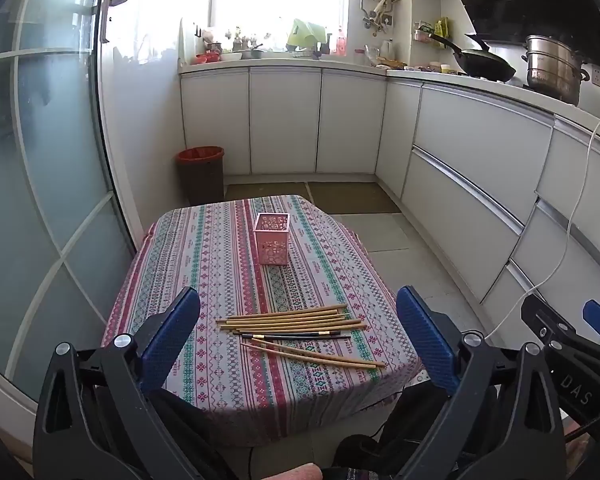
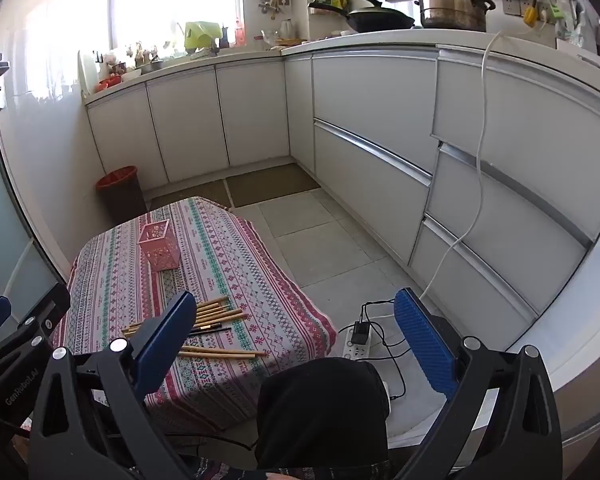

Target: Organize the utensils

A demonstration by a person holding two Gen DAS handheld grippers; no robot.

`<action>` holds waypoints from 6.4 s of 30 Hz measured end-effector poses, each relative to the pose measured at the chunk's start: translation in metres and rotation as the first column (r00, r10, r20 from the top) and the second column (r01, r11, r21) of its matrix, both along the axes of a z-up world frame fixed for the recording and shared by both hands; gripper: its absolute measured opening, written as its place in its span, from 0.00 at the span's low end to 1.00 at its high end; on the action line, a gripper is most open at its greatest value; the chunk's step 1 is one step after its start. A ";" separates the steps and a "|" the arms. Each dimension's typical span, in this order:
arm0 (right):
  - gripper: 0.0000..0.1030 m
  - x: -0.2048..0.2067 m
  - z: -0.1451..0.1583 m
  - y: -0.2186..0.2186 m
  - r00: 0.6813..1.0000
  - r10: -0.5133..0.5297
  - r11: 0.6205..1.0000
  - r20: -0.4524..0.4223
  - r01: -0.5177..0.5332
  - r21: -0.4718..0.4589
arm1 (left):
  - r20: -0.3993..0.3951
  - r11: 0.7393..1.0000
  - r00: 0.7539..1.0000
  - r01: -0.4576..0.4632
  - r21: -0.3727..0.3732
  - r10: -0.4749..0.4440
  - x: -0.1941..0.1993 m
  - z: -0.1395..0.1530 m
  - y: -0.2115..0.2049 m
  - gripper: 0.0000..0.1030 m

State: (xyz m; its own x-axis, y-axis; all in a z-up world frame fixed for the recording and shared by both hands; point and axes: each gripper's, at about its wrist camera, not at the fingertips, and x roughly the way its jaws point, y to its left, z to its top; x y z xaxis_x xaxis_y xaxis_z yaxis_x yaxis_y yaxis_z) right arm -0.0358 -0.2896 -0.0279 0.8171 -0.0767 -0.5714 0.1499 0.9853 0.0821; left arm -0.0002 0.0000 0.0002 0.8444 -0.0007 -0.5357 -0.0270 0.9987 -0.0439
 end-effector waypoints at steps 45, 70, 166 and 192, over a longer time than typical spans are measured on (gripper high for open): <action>0.94 0.005 -0.008 0.004 1.000 0.001 1.000 -0.027 -0.001 -0.001 | -0.025 1.000 1.000 -0.006 0.022 0.007 0.005 -0.004 0.000 0.91; 0.94 0.006 -0.010 0.006 0.999 0.004 1.000 -0.032 -0.004 -0.001 | -0.040 1.000 0.999 -0.015 0.022 0.016 0.006 -0.008 0.001 0.91; 0.30 0.206 -0.290 -0.001 0.653 0.097 0.695 -0.751 0.496 0.521 | -0.375 0.898 0.844 0.436 0.064 -0.383 0.267 -0.108 0.107 0.06; 0.08 0.268 -0.275 0.002 0.709 -0.030 0.646 -0.705 0.552 0.528 | -0.328 0.930 0.880 0.368 0.017 -0.343 0.259 -0.097 0.132 0.06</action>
